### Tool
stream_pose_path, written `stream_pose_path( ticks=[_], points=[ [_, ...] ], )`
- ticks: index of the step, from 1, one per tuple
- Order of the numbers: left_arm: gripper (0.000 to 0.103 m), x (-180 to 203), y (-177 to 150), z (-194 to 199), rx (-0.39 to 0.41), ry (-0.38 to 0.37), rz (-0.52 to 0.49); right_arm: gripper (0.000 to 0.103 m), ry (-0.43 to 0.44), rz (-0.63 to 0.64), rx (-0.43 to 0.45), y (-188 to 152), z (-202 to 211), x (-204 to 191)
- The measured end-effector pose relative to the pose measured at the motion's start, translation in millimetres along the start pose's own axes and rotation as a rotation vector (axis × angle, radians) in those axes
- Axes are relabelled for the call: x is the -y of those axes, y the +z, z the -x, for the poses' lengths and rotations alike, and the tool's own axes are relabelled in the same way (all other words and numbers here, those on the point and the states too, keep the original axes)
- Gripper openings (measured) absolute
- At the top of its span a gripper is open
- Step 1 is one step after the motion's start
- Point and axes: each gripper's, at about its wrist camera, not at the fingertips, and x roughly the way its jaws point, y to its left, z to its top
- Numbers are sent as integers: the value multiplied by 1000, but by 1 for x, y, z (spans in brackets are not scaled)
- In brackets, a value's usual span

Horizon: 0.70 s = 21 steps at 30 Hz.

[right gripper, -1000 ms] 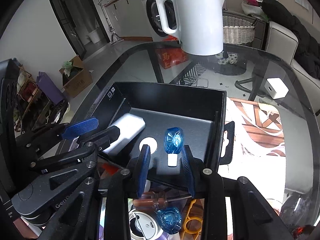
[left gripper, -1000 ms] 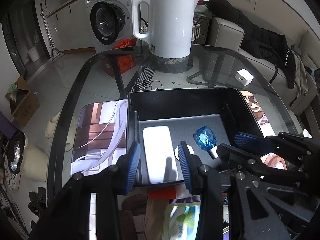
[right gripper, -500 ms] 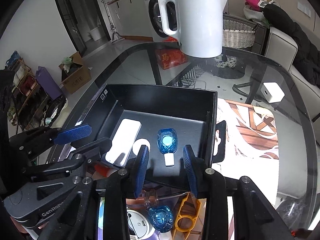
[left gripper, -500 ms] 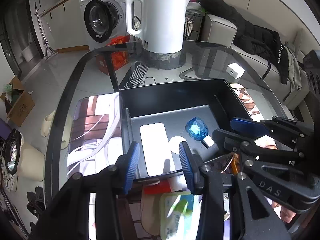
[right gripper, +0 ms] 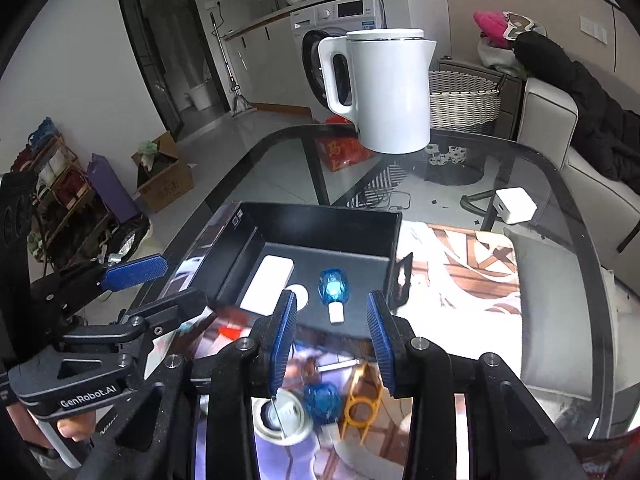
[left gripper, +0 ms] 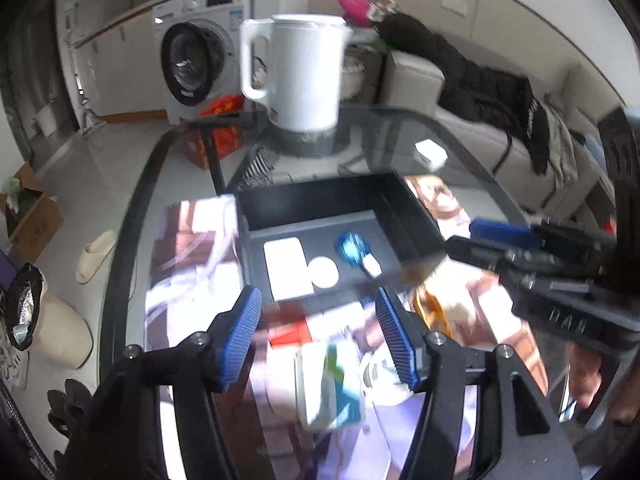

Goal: Organize rigid objects
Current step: 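Move left gripper to green-white case while right moves to yellow clip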

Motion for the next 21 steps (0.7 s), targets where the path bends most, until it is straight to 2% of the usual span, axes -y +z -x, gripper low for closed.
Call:
stream_pose_path(
  ticks=[4,10,13,21],
  points=[
    [61,9,-19,-15,-89,20,-43,38,12,-9,-63,-18,0,8],
    [60,11,-41,-45,-207,46,-65,38,-13,-31,-209,-51,-32,24],
    [61,9,-44,-54,-229,53,-57,38,-19,-49,-237,-57,-44,30],
    [62,8,-43,-55,-222,52,-60,38,-20,-48,-274,-65,-61,29]
  ],
)
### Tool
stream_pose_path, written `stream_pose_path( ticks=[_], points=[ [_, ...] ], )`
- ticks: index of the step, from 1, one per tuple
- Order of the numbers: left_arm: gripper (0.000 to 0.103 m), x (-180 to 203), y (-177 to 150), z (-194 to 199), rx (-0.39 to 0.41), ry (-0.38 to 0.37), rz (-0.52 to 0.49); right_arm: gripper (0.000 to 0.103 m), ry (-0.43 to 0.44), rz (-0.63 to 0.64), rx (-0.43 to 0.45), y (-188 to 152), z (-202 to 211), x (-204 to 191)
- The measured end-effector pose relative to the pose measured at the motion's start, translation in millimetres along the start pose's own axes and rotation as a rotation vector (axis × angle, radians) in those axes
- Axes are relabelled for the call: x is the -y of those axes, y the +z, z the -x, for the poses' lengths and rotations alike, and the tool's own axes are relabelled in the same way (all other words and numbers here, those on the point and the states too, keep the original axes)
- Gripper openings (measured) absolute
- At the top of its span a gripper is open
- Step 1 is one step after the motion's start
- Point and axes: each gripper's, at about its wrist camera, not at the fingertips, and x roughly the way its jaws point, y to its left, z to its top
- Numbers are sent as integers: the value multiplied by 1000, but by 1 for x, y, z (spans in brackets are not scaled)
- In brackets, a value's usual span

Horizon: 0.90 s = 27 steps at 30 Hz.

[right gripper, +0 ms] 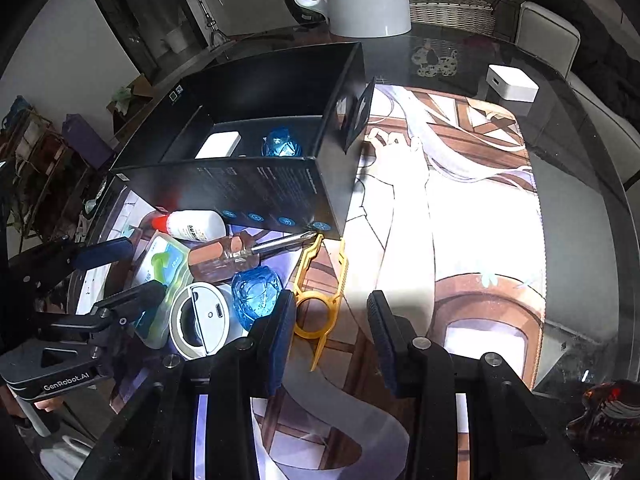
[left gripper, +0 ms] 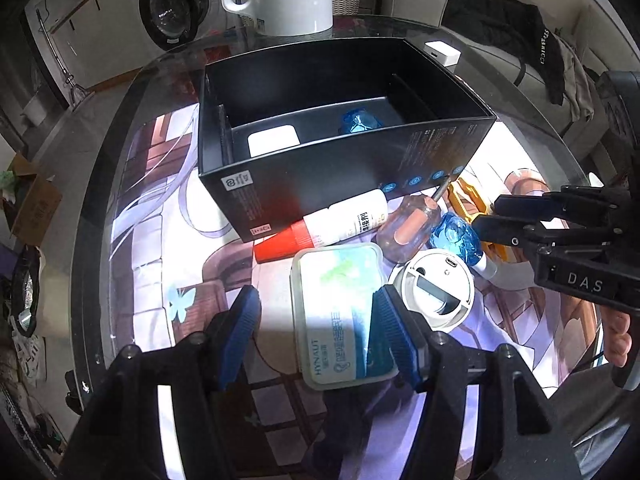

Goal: Organize rigid objects
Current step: 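Move left gripper to green-white case while right moves to yellow clip, then close left gripper on green-white case while right gripper closes on yellow clip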

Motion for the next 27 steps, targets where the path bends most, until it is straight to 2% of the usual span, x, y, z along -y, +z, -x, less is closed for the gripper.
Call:
stream_pose_path(
  ticks=[7,11,13,16,19,22,24,26,27],
  points=[
    [75,2,0,-5,-8,0,-10,38,-16,5,3,4,-3,-7],
    [63,-6,4,-5,-14,-3,32,38,-35,19,11,8,-7,-11],
    [59,-9,5,-6,-19,-32,33,38,-46,37,12,8,-8,-14],
    [55,-12,4,-4,-23,-27,44,38,-55,51,10,8,-8,-17],
    [50,-14,1,-1,-28,-14,40,30,-66,68,-5,6,-8,-18],
    [51,-17,-3,0,-31,-17,35,29,-47,60,-16,2,-5,-16],
    [55,-18,-4,1,-26,-6,38,29,-44,63,-12,1,-4,-15],
    [64,-15,-6,-4,-43,15,24,29,-45,71,-13,0,-5,-18],
    [64,-13,-8,-8,-60,15,18,29,-43,73,-14,0,-5,-19]
  ],
)
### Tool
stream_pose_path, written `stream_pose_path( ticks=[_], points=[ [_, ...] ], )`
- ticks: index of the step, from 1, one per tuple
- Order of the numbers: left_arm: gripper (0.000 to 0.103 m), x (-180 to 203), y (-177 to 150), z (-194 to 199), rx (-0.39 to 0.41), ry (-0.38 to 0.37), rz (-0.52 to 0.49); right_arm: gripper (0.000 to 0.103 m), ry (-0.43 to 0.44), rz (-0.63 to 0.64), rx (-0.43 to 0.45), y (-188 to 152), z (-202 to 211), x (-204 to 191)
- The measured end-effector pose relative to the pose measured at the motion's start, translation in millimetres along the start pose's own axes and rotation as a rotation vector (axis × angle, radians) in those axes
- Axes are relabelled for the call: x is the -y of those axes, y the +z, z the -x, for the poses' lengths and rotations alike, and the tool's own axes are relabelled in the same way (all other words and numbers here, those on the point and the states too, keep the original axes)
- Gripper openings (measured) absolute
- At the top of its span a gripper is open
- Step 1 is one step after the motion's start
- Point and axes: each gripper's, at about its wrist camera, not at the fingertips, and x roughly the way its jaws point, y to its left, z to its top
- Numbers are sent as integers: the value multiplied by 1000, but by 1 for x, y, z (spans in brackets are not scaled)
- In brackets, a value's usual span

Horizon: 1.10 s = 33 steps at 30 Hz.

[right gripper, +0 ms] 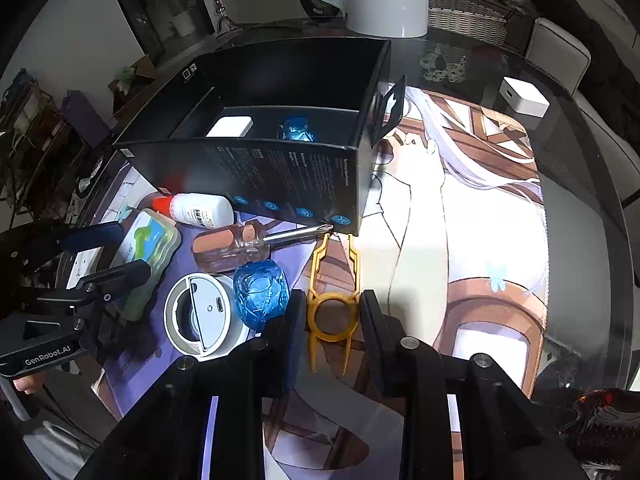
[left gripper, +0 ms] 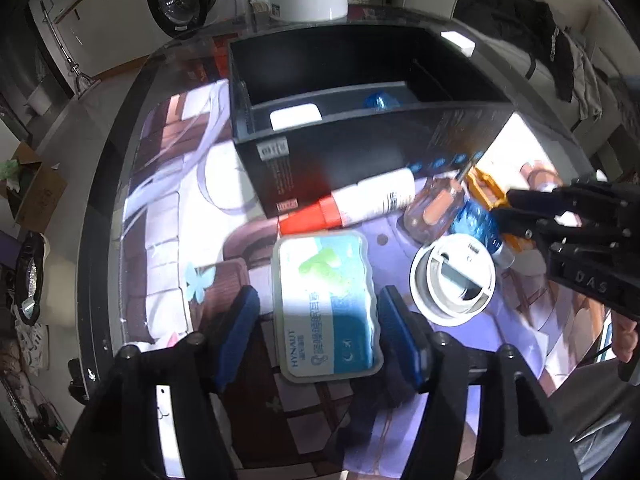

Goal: Organize rigid objects
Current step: 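Close left gripper on green-white case while right gripper closes on yellow clip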

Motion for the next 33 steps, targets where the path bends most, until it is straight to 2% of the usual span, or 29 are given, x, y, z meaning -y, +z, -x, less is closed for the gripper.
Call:
stream_pose_path(
  ticks=[2,4,6,9,12,18,23,30,33],
  points=[
    [64,2,-3,-6,-29,-25,2,29,-13,14,3,0,0,-3],
    [65,4,-3,-6,-18,-2,-12,29,-18,20,4,0,-1,-4],
    [57,4,-2,-6,-15,-8,-5,31,-16,26,3,0,-1,-5],
    [56,1,-1,-6,-20,-18,10,33,-35,40,9,0,-2,-8],
    [56,0,0,-5,-20,-17,17,26,-48,43,5,-1,-1,-9],
    [55,-5,1,-3,-11,-25,36,26,-19,17,1,-2,3,-3],
    [55,-5,-1,9,25,-26,35,26,-3,13,23,-4,11,-4],
    [54,-3,-3,34,104,-34,12,26,20,24,97,-3,37,-16],
    [54,-4,-2,32,87,-44,17,26,19,47,115,-3,43,-22]
  ],
)
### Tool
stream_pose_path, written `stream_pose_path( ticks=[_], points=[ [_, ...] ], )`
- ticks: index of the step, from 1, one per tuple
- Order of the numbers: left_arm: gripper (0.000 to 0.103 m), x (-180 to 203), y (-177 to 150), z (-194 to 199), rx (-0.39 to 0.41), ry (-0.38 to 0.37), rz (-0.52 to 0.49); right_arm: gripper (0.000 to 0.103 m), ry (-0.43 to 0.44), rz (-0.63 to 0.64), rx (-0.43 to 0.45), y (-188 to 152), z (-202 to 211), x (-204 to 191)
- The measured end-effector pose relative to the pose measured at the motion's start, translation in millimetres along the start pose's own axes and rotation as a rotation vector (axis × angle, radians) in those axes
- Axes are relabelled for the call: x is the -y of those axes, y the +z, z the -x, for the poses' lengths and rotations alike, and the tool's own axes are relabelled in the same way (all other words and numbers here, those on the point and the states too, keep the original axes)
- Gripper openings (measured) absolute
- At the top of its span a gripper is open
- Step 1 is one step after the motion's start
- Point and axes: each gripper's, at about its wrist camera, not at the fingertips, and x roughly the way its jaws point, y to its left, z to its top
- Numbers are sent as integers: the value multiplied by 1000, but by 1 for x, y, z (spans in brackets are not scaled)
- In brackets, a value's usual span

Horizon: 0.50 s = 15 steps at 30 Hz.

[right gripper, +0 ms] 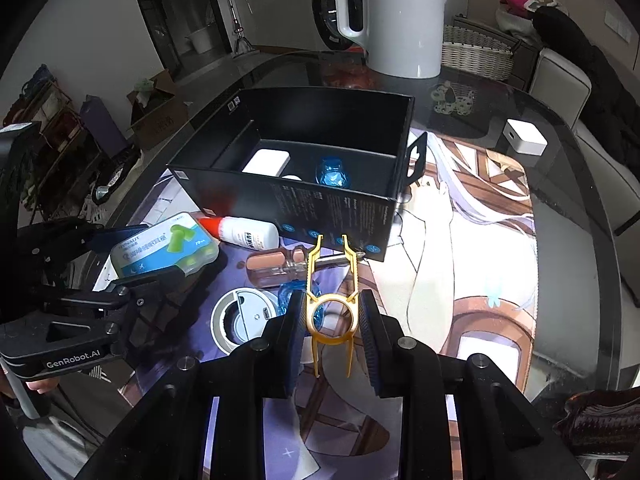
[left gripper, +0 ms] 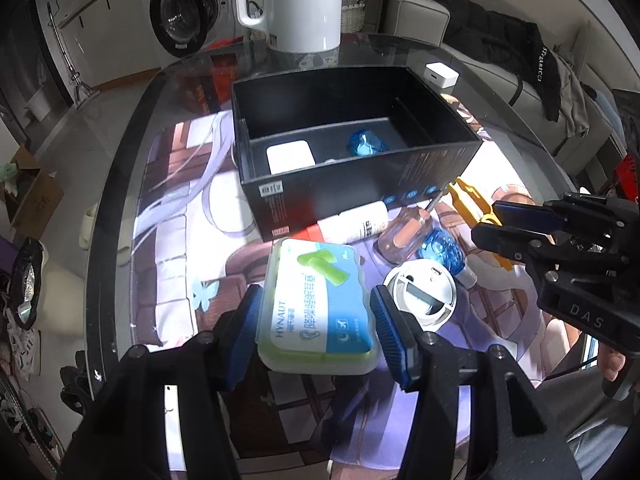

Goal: Organize rigid objects
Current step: 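Close left gripper on green-white case while right gripper closes on yellow clip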

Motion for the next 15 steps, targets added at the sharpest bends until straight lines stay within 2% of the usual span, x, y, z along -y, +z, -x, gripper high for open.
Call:
stream_pose_path(
  ticks=[7,9,12,15],
  points=[
    [54,-3,-9,-36,-115,18,11,26,15,5,-43,-9,-17,-3],
    [54,-5,-8,-34,-107,13,20,26,17,8,-51,-10,-19,-3],
    [55,-12,-7,-29,-105,-36,59,26,16,14,-53,-11,-20,-3],
    [57,-14,-7,-25,-98,-35,41,26,21,12,-57,-11,-22,-2]
  ],
)
